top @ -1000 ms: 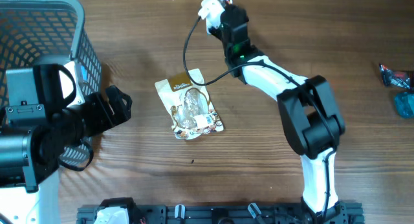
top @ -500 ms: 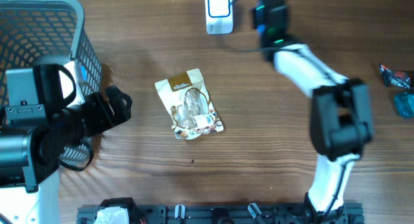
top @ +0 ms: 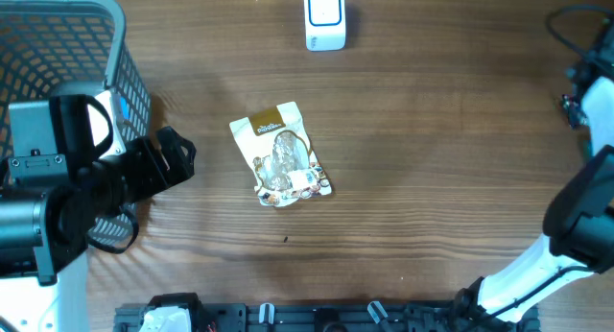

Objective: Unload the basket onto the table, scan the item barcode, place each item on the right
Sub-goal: 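Carry the tissue pack right and drop it at the table edge, then reach the right gripper back to the Pantree bag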

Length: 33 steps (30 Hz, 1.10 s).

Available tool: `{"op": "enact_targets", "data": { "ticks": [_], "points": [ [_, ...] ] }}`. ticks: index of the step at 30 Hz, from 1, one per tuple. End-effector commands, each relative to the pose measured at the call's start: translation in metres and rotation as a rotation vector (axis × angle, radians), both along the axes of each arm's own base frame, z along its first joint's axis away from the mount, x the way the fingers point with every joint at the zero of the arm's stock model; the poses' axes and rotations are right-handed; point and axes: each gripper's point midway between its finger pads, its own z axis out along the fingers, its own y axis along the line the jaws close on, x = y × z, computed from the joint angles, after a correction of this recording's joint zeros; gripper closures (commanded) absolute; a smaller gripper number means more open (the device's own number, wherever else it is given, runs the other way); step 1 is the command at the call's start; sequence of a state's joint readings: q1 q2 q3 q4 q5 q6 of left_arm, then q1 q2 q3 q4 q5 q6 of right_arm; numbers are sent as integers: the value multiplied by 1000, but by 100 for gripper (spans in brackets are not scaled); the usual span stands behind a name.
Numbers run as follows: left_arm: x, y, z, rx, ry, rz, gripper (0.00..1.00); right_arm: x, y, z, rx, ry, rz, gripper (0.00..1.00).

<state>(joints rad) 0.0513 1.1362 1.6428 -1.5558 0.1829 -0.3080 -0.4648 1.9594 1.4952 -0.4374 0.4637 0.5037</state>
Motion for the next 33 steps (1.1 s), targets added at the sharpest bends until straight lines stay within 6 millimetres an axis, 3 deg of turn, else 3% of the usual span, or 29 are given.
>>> {"op": "enact_targets", "data": {
  "ticks": [1,4,9,13,16,19,21,23,25,28,33],
  "points": [
    [1,-1,3,9,-11,-15,0,-9,-7,1,33,-35,-52,65],
    [1,-1,3,9,-11,-15,0,-14,-11,0,32,-29,-63,0],
    [1,-1,3,9,-11,-15,0,-12,-9,0,31,-23,-49,0],
    [1,-1,3,9,-11,-15,0,-7,-5,19,-29,30,69,0],
    [1,-1,3,8,-11,-14,0,13,23,39,9,-32,231,0],
    [1,-1,3,9,-11,-15,0,45,91,53,196,-173,508,0],
    [1,-1,3,9,-11,-15,0,47,132,48,340,-190,624,2],
    [1,-1,3,9,-11,-15,0,31,148,29,427,-111,591,12],
    [1,-1,3,8,-11,-14,0,-4,141,3,471,19,397,24],
    [1,-1,3,8,-11,-14,0,-56,122,-31,429,188,164,62],
    [1,-1,3,9,-11,-15,0,-103,100,-74,414,256,-1,69]
  ]
}}
